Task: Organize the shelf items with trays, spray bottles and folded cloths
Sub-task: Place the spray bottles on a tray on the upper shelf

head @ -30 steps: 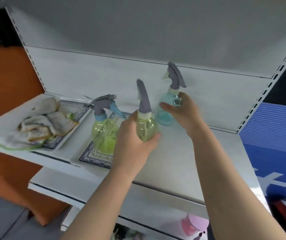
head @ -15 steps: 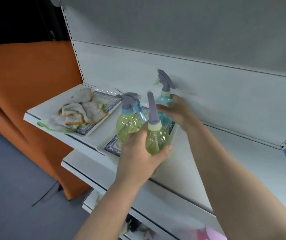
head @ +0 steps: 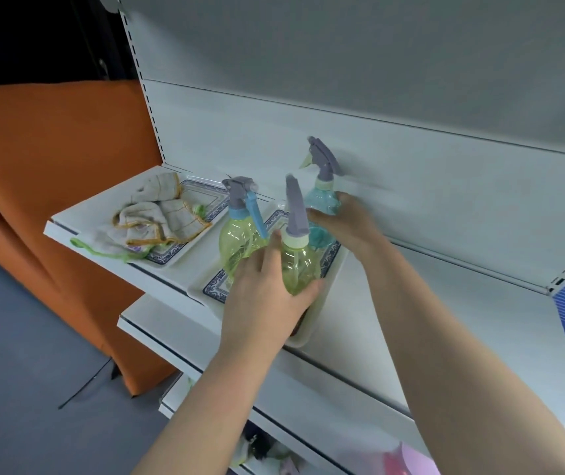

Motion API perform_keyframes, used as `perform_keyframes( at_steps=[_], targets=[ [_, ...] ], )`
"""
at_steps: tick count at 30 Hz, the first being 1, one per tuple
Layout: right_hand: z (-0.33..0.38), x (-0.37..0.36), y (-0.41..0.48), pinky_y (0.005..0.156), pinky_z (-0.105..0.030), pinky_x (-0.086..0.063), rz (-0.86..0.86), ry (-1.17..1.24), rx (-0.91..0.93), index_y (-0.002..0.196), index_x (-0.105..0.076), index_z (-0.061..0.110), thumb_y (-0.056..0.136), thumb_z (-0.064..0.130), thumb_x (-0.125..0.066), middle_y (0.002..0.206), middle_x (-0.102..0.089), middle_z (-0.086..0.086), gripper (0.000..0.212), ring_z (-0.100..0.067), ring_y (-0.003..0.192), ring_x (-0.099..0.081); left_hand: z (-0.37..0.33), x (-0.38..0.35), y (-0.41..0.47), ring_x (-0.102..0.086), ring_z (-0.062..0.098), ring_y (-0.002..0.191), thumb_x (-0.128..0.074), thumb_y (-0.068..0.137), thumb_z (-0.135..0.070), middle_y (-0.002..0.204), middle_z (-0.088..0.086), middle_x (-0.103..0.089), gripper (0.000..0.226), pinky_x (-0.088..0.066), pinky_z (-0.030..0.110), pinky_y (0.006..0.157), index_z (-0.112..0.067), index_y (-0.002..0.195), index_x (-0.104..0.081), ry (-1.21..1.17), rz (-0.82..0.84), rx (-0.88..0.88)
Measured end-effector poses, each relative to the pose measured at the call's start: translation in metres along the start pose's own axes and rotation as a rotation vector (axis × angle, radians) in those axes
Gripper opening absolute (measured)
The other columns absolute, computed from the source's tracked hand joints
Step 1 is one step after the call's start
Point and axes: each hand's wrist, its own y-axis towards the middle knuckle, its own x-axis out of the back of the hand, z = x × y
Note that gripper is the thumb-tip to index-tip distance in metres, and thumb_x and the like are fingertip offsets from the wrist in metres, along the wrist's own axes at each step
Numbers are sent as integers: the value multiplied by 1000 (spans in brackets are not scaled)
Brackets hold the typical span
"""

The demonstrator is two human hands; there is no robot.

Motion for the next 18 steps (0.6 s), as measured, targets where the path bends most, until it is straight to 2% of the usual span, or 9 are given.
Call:
perform_keyframes(
  at_steps=[3, 6, 9, 11, 12, 14, 16, 17, 18],
  targets=[
    [0, 2, -4, 61, -28, -42, 1, -37, -32, 113, -58, 18, 72, 53, -73, 101, -65, 2, 56, -19, 91, -63, -1, 3, -4, -51, 28, 125, -68, 76, -66, 133, 10, -56, 98, -48, 40, 94, -15, 153, -34, -7, 33, 23],
    [-1, 4, -9, 54, -26, -35, 3, -104, -55, 111, -56, 14, 78, 48, -72, 95, -62, 1, 50, -20, 84, -59, 3, 15, -12, -49, 22, 128, -59, 82, -68, 139, 4, -51, 88, -45, 35, 98, -17, 150, -38, -52, 64, 17],
    [-2, 4, -13, 57, -28, -38, 20, -111, -90, 103, -58, 15, 81, 43, -71, 85, -60, 2, 38, -19, 80, -56, 16, 31, -14, -55, 16, 113, -48, 90, -54, 124, -4, -55, 54, -46, 31, 92, -21, 133, -53, -182, 57, 84],
    [-1, 4, -15, 65, -29, -41, 13, -88, -124, 97, -56, 14, 82, 36, -73, 79, -57, 2, 31, -21, 78, -54, 27, 38, -9, -58, 18, 95, -45, 85, -43, 105, -5, -57, 37, -50, 36, 80, -24, 116, -54, -303, -18, 169],
    [1, 4, -17, 69, -32, -44, 7, -81, -136, 96, -56, 13, 81, 34, -74, 81, -59, -1, 31, -23, 79, -55, 33, 39, -2, -58, 20, 91, -46, 84, -39, 102, -3, -56, 34, -50, 38, 75, -25, 115, -51, -318, -52, 208],
    [2, 4, -19, 71, -37, -47, -7, -95, -157, 95, -56, 13, 79, 33, -76, 88, -61, -6, 33, -26, 81, -57, 43, 42, 13, -57, 23, 103, -54, 88, -32, 120, 4, -53, 48, -49, 38, 82, -24, 134, -41, -297, -37, 272],
    [3, 4, -25, 70, -36, -46, -26, -126, -180, 100, -55, 11, 81, 31, -76, 94, -59, -7, 35, -27, 86, -56, 50, 43, 28, -45, 24, 131, -61, 89, -29, 151, 7, -36, 79, -41, 37, 95, -29, 155, -18, -276, 76, 299],
    [2, 3, -28, 70, -35, -46, -37, -146, -192, 106, -55, 10, 81, 30, -75, 97, -57, -7, 37, -28, 89, -55, 54, 43, 35, -39, 23, 138, -63, 88, -31, 157, 4, -28, 88, -38, 36, 97, -32, 158, -9, -266, 141, 287],
    [3, 4, -33, 68, -34, -45, -38, -175, -202, 107, -54, 10, 81, 29, -75, 96, -56, -7, 38, -28, 89, -54, 58, 40, 40, -41, 22, 136, -65, 87, -32, 156, 0, -30, 93, -38, 31, 94, -33, 158, -5, -259, 193, 262]
  ],
)
